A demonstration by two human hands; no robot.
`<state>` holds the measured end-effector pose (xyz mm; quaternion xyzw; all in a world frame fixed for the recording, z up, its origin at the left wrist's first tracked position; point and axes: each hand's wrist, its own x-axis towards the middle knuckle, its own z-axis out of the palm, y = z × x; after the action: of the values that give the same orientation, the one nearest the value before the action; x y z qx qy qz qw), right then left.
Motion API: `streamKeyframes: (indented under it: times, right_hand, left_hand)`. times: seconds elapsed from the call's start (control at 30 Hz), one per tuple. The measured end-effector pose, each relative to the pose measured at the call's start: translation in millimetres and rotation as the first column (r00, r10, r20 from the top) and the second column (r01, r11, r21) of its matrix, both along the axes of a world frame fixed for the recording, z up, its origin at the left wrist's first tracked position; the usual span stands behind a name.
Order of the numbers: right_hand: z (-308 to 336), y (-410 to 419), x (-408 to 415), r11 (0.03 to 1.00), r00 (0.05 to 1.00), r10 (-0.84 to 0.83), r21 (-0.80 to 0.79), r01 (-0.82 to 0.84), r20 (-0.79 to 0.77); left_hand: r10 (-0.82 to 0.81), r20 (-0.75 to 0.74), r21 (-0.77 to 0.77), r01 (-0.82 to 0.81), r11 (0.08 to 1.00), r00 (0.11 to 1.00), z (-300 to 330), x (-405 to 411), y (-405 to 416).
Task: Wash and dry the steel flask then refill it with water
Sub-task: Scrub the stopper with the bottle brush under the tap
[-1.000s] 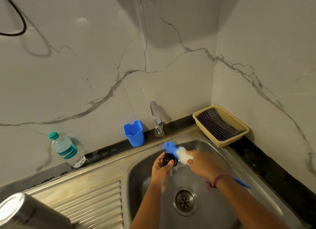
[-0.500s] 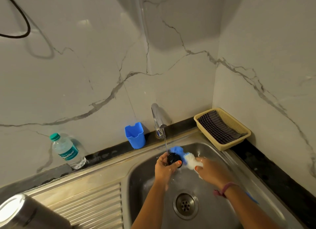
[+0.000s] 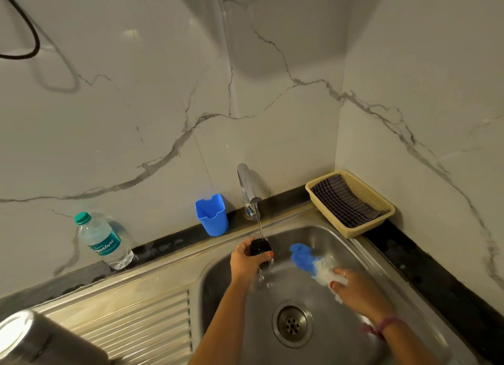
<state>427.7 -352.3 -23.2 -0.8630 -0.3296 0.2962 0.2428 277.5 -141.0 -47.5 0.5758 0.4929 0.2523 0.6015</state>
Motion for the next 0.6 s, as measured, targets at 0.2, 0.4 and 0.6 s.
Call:
streamKeyframes:
  times: [0.2,0.4,0.6]
  right_hand:
    - [-2,4,-2,1.0,0.997,0.005,0.002,-0.005,-0.073]
    - [-14,14,5,0.998,0.994,-0.057,0.02,0.059,-0.093]
    - [-10,24,9,0.994,0.991,-0.079,0.069,0.087,-0.108]
  left_hand:
    - [-0.122,0.114,-0.178,0.141,0.974,0.986,6,-12,9]
    - [-0.216,0.096,-0.213,0.232,0.949,0.972,21,-12,18]
    - [-0.439,-0.148,-0.067,0.434,0.898,0.886,53,4,38]
